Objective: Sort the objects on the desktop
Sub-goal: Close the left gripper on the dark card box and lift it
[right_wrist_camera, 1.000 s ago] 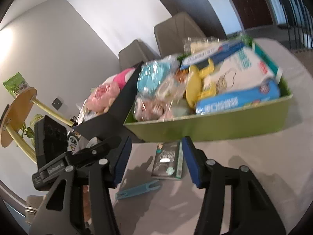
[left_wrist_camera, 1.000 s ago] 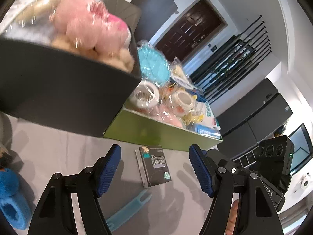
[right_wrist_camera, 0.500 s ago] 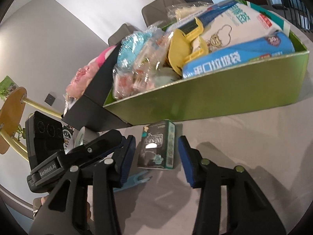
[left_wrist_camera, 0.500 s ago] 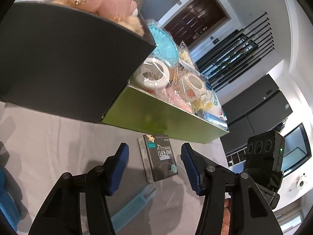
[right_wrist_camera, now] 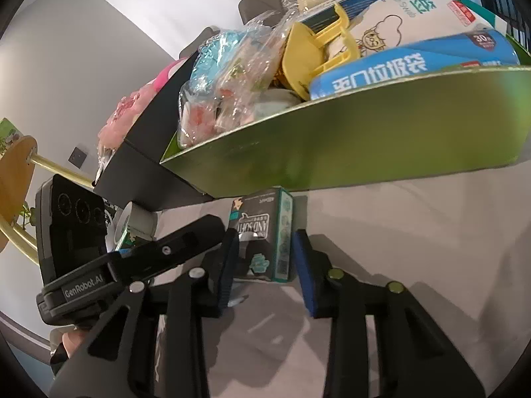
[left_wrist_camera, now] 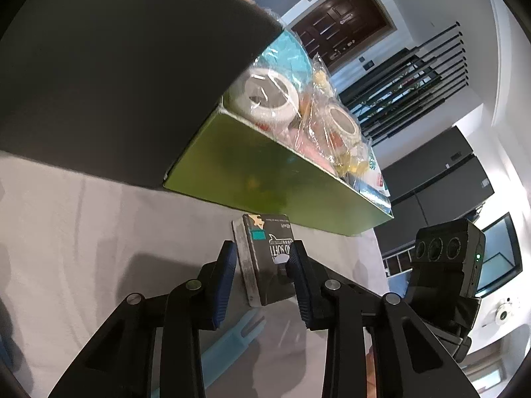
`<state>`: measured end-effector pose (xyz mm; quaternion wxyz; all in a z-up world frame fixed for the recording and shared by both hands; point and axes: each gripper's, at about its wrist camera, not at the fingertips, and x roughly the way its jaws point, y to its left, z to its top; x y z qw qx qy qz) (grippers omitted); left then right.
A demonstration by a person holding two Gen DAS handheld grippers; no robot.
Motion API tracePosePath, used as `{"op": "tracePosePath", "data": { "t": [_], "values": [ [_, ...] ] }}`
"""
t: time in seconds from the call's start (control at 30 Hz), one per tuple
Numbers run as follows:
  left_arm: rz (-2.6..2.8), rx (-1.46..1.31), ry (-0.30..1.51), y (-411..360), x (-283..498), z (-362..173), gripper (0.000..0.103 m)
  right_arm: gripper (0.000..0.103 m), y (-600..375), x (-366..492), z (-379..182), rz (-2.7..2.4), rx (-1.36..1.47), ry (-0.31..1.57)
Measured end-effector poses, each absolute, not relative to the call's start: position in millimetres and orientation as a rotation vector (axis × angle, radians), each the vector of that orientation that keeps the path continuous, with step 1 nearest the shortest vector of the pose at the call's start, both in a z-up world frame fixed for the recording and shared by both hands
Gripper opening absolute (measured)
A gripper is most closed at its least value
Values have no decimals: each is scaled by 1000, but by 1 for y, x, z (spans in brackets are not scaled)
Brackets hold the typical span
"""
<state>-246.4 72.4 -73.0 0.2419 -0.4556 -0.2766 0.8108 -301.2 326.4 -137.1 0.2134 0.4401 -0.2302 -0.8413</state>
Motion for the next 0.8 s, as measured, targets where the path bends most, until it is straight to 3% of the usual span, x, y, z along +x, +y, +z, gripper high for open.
{"op": "tracePosePath", "data": {
  "t": [0.33,0.47,0.8],
  "values": [
    [2129,-1267,-867,66,-250,-83,33,24,328,-300,-139,-2339,1228,-648],
    [2147,-1272,-892,64,-249,-87,22,25,329,-303,-144,-2329,1224,-686],
    [2167,-1257,-933,67,-243,-82,22,25,330,-299,-145,-2329,1211,-743]
  ]
}}
